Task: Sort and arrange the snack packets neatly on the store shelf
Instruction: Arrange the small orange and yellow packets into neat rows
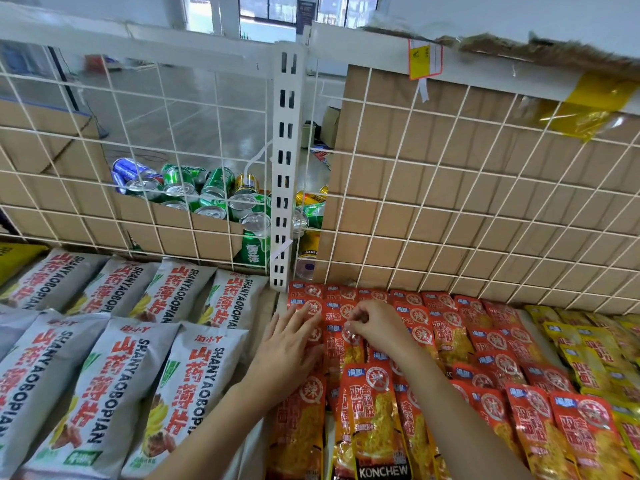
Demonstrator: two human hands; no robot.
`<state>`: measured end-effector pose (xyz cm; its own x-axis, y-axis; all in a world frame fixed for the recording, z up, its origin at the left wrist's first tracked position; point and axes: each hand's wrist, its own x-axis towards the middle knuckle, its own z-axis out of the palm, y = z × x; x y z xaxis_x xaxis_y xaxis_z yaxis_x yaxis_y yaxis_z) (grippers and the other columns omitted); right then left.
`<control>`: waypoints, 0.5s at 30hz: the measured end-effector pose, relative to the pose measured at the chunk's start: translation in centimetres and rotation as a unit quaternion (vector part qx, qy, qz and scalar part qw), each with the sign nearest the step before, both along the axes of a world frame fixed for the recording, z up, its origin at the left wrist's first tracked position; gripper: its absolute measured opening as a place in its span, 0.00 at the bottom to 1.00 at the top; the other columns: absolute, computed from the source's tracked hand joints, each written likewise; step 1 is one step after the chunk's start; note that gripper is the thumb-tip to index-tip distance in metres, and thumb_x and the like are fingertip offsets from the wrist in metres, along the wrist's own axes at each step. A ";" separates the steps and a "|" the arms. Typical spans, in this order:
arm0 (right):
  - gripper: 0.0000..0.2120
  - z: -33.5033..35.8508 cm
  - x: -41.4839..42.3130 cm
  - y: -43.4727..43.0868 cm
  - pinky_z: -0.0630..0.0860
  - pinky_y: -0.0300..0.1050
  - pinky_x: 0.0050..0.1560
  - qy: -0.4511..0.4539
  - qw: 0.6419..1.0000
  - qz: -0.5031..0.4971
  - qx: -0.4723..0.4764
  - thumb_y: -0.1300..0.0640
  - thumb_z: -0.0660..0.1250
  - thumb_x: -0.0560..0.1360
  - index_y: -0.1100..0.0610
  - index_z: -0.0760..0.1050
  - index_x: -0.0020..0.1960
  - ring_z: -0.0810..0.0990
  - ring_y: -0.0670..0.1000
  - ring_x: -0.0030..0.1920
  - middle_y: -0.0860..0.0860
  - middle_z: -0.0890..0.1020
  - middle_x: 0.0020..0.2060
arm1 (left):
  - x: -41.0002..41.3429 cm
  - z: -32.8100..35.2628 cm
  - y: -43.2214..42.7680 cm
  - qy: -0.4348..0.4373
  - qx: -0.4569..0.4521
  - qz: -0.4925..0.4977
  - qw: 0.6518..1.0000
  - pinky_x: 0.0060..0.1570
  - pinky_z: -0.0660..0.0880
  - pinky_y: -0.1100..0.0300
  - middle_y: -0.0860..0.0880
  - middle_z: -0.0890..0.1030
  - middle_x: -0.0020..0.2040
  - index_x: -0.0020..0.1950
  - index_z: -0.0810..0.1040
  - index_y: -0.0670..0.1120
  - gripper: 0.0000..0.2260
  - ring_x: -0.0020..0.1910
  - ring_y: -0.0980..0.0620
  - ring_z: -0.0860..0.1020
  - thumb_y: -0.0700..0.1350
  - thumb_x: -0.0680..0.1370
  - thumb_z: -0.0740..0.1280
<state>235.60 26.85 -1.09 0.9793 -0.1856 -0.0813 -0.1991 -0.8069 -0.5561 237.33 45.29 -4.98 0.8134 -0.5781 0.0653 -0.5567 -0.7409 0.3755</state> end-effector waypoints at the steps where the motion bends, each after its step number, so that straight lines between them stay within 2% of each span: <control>1: 0.06 0.0 0.0 0.0 0.61 0.28 0.33 -0.001 1.000 0.001 -0.002 0.55 0.68 0.74 0.56 0.78 0.47 0.72 0.41 0.41 0.49 0.80 0.48 | 0.0 0.1 0.0 -0.009 0.004 -0.013 1.000 0.69 0.34 0.59 0.56 0.50 0.77 0.75 0.52 0.58 0.45 0.75 0.57 0.41 0.74 0.63 0.28; 4: 0.06 0.1 0.0 -0.1 0.61 0.28 0.34 -0.002 1.000 0.001 -0.004 0.55 0.68 0.74 0.57 0.78 0.48 0.72 0.42 0.42 0.50 0.80 0.48 | -0.1 0.1 -0.3 -0.014 0.019 -0.032 0.999 0.68 0.33 0.61 0.58 0.51 0.77 0.75 0.53 0.59 0.38 0.75 0.56 0.43 0.70 0.68 0.33; 8: 0.07 0.1 -0.1 -0.1 0.61 0.27 0.34 -0.003 1.000 -0.003 0.003 0.55 0.68 0.74 0.57 0.78 0.49 0.72 0.43 0.44 0.50 0.81 0.49 | -0.1 -0.2 -0.3 -0.010 0.018 -0.043 0.999 0.69 0.34 0.60 0.58 0.53 0.76 0.75 0.53 0.59 0.42 0.75 0.56 0.44 0.70 0.66 0.27; 15: 0.06 0.1 -0.2 -0.1 0.62 0.28 0.35 -0.011 1.000 -0.007 0.007 0.54 0.68 0.74 0.57 0.78 0.48 0.73 0.43 0.43 0.49 0.79 0.45 | -0.1 -0.2 -0.2 -0.008 0.015 -0.049 0.999 0.68 0.33 0.60 0.58 0.52 0.76 0.76 0.53 0.58 0.42 0.76 0.55 0.44 0.69 0.66 0.27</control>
<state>235.37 26.77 -1.04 0.9782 -0.1980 -0.0627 -0.1978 -0.7958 -0.5723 237.21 45.09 -5.19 0.7519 -0.6567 0.0583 -0.6325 -0.6936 0.3447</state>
